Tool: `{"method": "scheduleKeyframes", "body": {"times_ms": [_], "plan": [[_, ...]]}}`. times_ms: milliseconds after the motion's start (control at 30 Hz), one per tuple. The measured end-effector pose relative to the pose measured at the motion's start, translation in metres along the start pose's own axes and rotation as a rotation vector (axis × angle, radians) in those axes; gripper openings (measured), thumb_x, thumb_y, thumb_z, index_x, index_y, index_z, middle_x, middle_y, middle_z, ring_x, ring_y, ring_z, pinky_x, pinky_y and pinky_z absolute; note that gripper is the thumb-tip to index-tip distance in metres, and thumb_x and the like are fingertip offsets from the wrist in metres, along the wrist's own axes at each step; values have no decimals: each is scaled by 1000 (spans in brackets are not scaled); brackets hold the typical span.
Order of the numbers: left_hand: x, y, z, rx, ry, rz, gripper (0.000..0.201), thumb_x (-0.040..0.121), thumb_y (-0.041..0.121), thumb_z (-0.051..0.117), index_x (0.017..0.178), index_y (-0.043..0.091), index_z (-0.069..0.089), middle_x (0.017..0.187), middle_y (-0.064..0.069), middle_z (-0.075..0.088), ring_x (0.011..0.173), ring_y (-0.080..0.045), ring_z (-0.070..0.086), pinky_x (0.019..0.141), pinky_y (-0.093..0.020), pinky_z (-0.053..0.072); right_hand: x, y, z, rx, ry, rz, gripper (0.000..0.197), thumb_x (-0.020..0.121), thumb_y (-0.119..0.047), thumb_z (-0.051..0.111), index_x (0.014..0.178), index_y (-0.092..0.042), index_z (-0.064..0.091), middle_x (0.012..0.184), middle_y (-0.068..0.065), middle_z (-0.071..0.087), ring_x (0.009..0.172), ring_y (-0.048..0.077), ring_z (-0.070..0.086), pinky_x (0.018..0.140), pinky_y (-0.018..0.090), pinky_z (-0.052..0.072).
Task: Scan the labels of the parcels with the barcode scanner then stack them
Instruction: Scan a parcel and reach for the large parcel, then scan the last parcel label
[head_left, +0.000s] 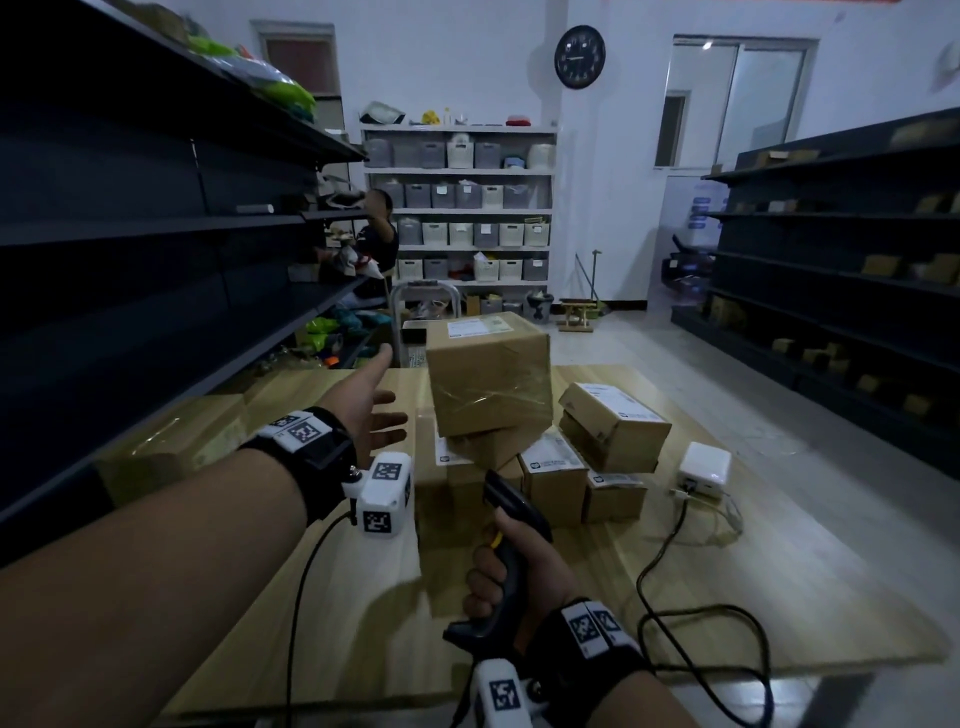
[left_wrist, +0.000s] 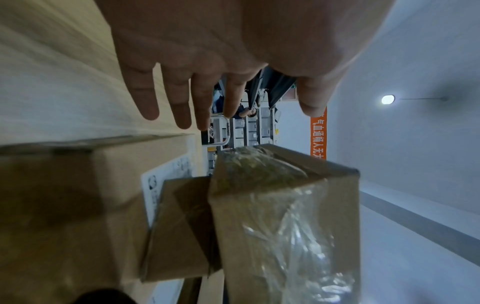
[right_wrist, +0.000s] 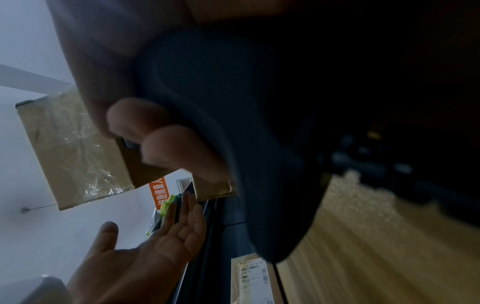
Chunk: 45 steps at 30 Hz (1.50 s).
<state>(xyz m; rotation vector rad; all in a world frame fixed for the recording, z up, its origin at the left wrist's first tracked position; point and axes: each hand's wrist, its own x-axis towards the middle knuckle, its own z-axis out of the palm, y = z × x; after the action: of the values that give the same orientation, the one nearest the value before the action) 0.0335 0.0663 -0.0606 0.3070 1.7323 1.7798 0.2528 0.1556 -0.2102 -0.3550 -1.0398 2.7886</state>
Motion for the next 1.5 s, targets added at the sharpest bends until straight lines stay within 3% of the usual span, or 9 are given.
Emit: {"method": "scheduleKeyframes", "body": {"times_ms": [167,533,667,767,967,1100,1233,1400,1500], "plan": [[-5,-31,-33,-15,58,-40,88,89,80,66,145,13,59,129,-13,69,122,-33,64,108,-57,50,-2,-1,3,4,-6,-5,54,61,-39,101,64,-14,53,49,3,40,42,21,45,47,32,44],[-36,-41,-119,59,281,240,26,95,39,82,102,17,70,114,-15,77,88,-24,68,75,-41,55,-6,6,24,-124,9,-40,61,52,-39,105,69,-12,53,53,6,38,42,22,44,45,32,45],[-48,-24,-156,321,479,439,31,95,32,83,115,15,68,111,-9,74,90,-22,67,77,-36,53,-2,11,50,-184,-14,-45,60,53,-38,105,69,-12,53,55,7,38,42,22,45,45,32,45],[-48,-12,-188,576,614,504,45,93,37,83,130,20,65,127,-4,68,115,-26,65,99,-43,55,6,12,73,-230,-60,-76,56,60,-39,101,69,-12,54,56,6,38,44,22,45,46,33,45],[-27,-7,-229,1146,443,139,95,90,49,80,168,20,33,176,-11,31,155,-37,40,124,-48,39,22,8,116,-339,-34,-84,43,74,-36,91,71,-12,55,60,8,40,50,25,44,52,35,43],[-26,-19,-231,1435,302,73,72,73,61,78,133,25,59,145,-9,62,123,-31,62,109,-50,51,31,7,136,-346,47,-116,33,78,-32,86,74,-12,59,61,9,43,48,26,45,50,35,44],[-30,-23,-225,1661,391,204,95,81,77,66,160,32,41,158,-7,50,144,-34,46,118,-51,38,34,11,138,-346,78,-147,33,77,-29,87,82,-11,60,62,10,45,49,27,45,51,36,43],[-34,-22,-212,1729,431,187,78,84,87,57,135,29,63,145,-9,49,136,-33,43,115,-48,42,33,20,130,-354,80,-120,37,72,-29,92,78,-12,60,62,10,45,50,26,46,52,35,43],[-30,-26,-210,1626,436,183,84,87,77,67,145,17,55,152,-14,51,143,-34,47,118,-44,41,30,20,127,-365,77,-122,40,66,-30,94,78,-11,61,61,11,44,50,26,45,54,36,41]]}}
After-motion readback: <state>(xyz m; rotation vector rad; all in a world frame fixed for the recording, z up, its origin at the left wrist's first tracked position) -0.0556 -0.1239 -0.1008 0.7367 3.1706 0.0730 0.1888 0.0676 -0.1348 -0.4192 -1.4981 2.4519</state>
